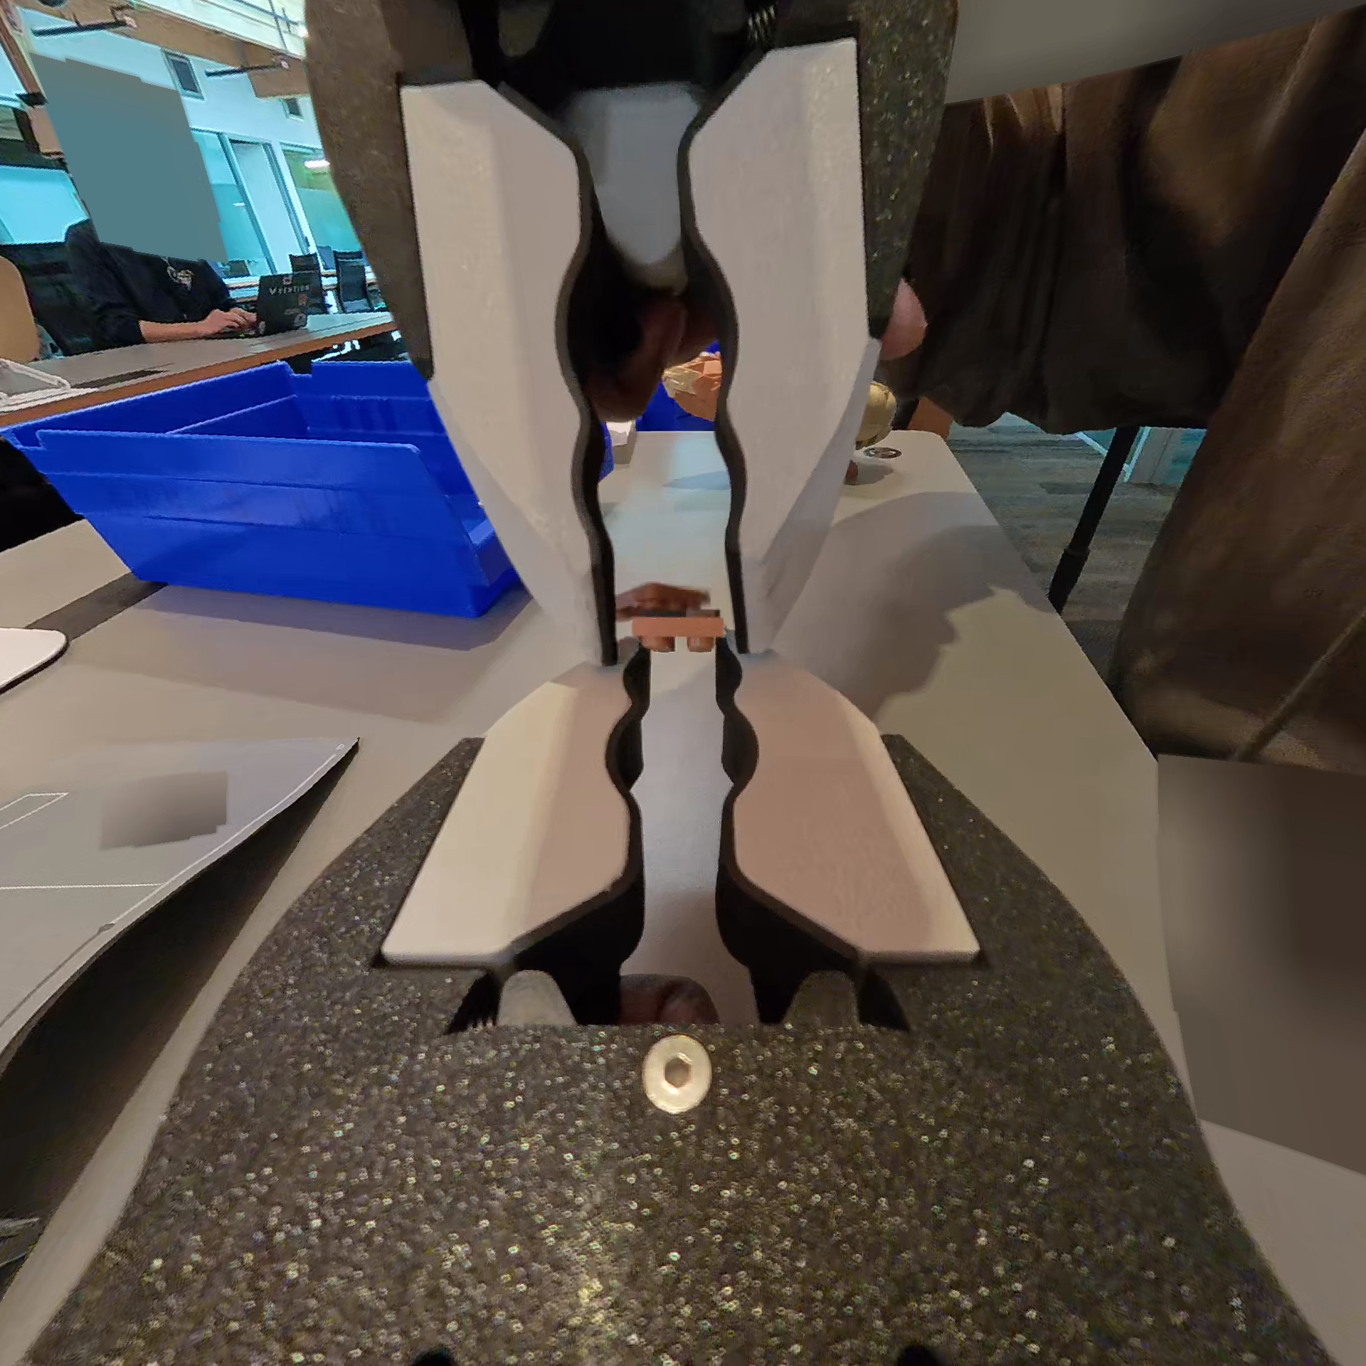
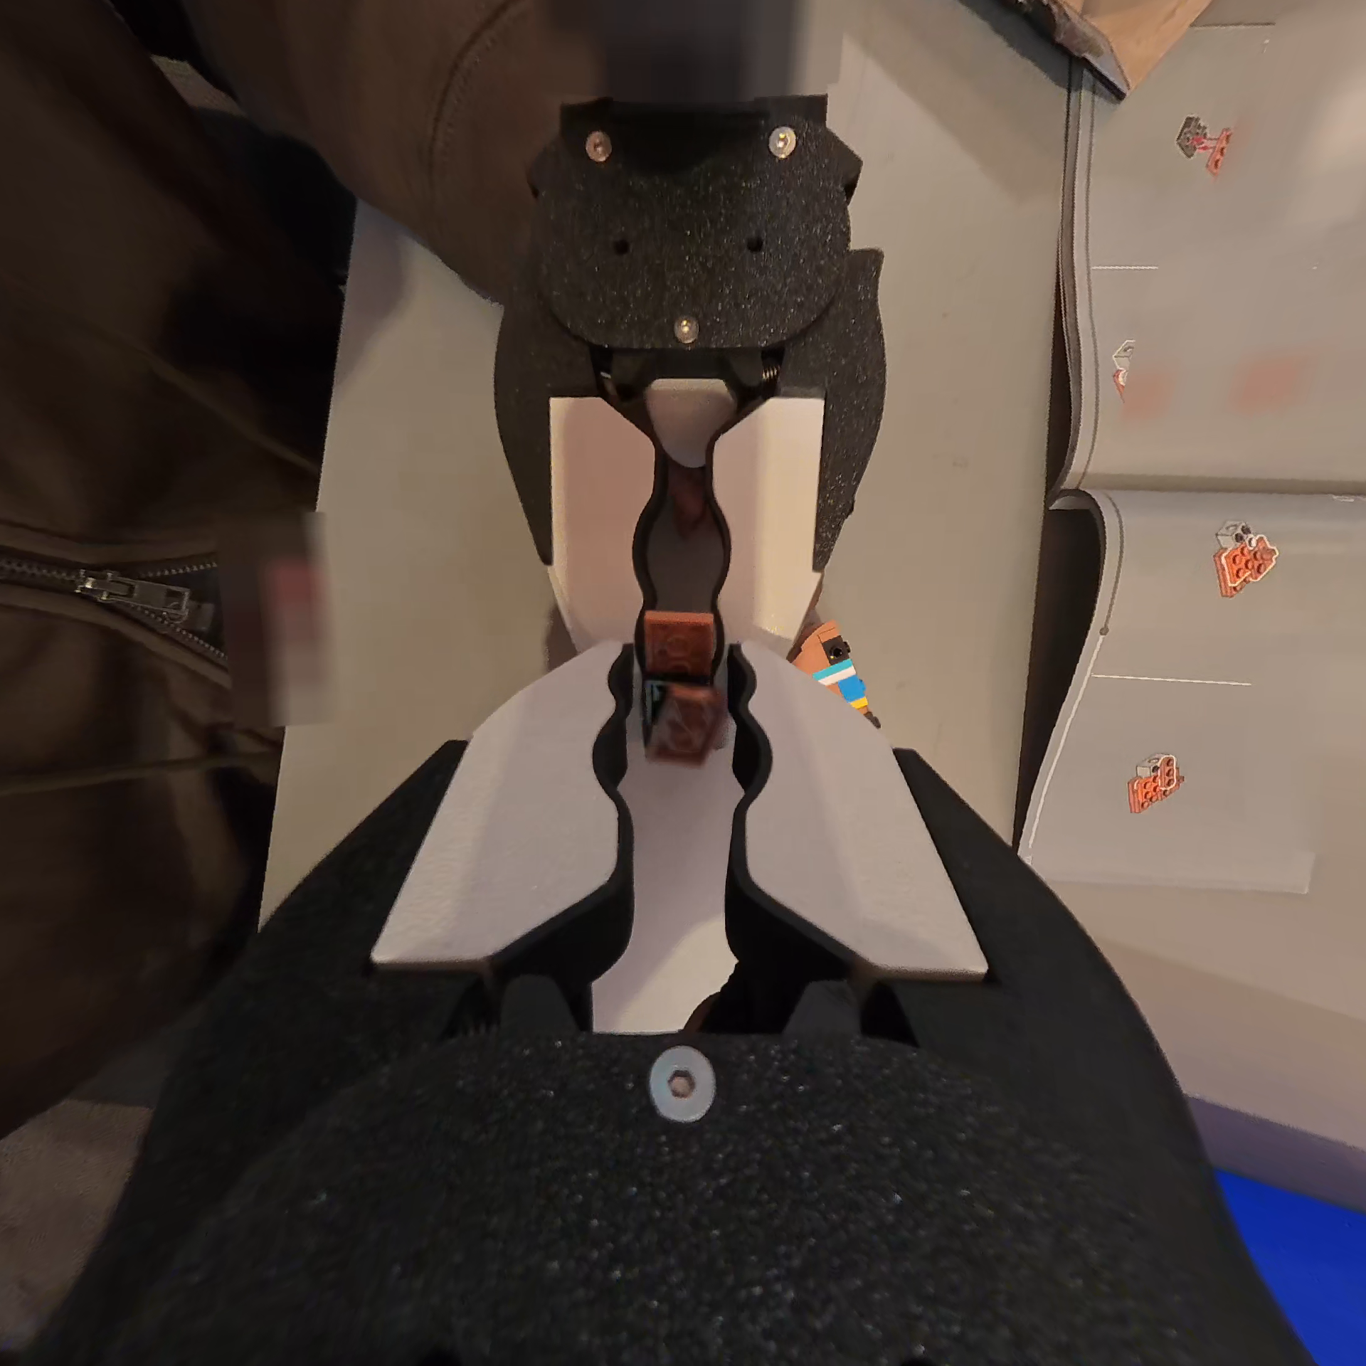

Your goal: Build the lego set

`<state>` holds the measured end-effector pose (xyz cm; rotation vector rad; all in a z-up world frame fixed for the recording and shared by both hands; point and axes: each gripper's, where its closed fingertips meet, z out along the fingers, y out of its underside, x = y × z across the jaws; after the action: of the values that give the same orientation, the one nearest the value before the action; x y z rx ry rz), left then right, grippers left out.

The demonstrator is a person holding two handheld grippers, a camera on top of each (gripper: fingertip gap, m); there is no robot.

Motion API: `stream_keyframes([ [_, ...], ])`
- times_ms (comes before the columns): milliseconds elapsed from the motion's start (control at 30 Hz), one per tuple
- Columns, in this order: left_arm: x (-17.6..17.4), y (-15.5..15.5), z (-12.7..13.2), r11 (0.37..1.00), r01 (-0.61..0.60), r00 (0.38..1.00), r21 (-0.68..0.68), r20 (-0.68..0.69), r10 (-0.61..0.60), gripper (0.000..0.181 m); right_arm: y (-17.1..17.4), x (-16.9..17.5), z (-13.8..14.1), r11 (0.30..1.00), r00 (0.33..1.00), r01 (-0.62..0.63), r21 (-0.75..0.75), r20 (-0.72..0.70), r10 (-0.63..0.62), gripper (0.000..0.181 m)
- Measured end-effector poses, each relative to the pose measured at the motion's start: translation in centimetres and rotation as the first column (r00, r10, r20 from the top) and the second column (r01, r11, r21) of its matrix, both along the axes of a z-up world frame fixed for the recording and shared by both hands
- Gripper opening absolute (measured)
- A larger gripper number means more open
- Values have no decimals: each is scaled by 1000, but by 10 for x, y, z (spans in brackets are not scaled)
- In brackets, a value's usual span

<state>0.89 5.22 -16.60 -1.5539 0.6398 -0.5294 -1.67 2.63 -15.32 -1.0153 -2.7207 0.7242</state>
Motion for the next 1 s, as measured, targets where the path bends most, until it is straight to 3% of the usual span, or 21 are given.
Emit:
stream_keyframes([
  [200,-6,1,4,1000,-14,999,-6,49,14,17,6,-8,6,998,998,39,-52,-37,-41,27],
  [400,-23,5,8,997,-72,993,-13,97,73,13,57,3,21,944,941,256,-209,-168,-292,31],
  [667,-19,6,5,999,-47,995,-25,82,49,13,137,62,-28,781,785,529,-333,-157,-599,30],
  [767,-17,6,5,999,-41,995,-27,86,43,13,124,57,-38,772,798,486,-410,-152,-583,29],
  [833,-15,6,6,999,-26,995,-28,101,29,12,99,44,-35,791,832,388,-472,-190,-521,30],
  [1000,-11,5,7,1000,-19,995,-13,99,20,12,45,8,4,739,828,135,-661,-334,-451,33],
])
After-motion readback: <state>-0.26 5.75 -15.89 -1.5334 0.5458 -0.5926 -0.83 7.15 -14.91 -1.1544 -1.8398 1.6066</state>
